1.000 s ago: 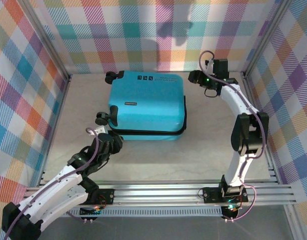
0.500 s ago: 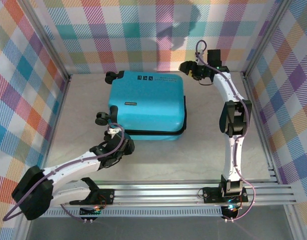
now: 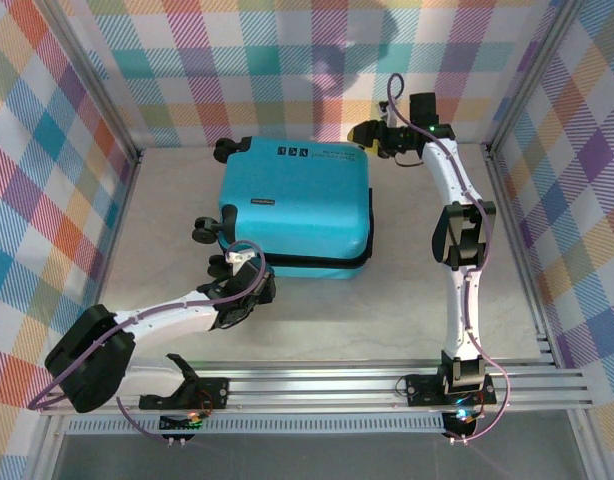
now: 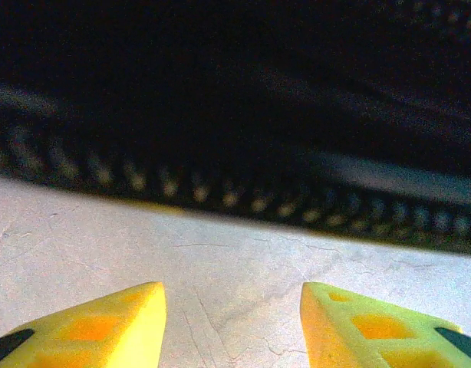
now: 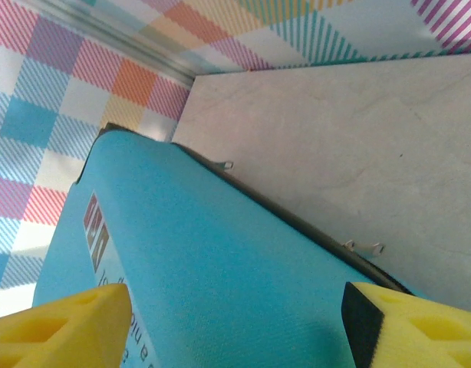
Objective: Pack the luggage
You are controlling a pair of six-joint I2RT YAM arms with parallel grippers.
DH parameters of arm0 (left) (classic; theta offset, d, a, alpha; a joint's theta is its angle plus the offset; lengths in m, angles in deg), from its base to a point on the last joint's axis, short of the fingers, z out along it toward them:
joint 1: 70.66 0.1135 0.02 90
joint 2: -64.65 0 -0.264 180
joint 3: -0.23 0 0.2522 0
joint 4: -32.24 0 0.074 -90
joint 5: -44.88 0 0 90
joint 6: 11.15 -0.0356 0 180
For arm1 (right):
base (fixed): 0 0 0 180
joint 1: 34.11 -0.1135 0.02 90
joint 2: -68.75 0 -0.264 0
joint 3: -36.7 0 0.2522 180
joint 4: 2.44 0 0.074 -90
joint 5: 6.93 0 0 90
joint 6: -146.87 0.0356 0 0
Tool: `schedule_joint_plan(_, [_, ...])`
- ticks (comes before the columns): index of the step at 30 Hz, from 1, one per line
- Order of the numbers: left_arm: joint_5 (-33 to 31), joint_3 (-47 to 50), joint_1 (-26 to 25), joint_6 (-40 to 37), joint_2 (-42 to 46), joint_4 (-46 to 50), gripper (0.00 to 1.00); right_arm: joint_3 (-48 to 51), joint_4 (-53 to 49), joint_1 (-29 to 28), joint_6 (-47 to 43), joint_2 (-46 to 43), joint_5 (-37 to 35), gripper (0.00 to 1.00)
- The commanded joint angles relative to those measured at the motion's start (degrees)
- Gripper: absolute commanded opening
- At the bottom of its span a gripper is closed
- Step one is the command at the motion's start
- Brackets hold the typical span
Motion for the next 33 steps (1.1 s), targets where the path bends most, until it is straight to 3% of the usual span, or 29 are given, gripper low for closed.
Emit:
schedule_joint_plan(1, [-3.11,-1.42,-0.1,0.42,-0.88,-1.35,0.5,-1.69,-3.41,-0.39,-3.93,0.84,3.91,0.73])
schedule_joint_plan(7, [-5.92,-1.65,0.57,-1.06,-1.06,-0.45,0.51,3.06,-3.24,-0.39,-6.02,-1.81,4.83,0.7])
schedule_joint_plan(20, [-0.99,-2.78,9.91,-7.3,-5.45,-6.97,0.5,25.93,1.76,-0.4,-13.53,-15.93,5.72,0.68])
schedule_joint_plan(33, [7.69,-9.71,21.67,-12.55,-18.66,-13.87,0.49,56.84,18.22,-0.97,-8.01,-34.22,4.66,0.66])
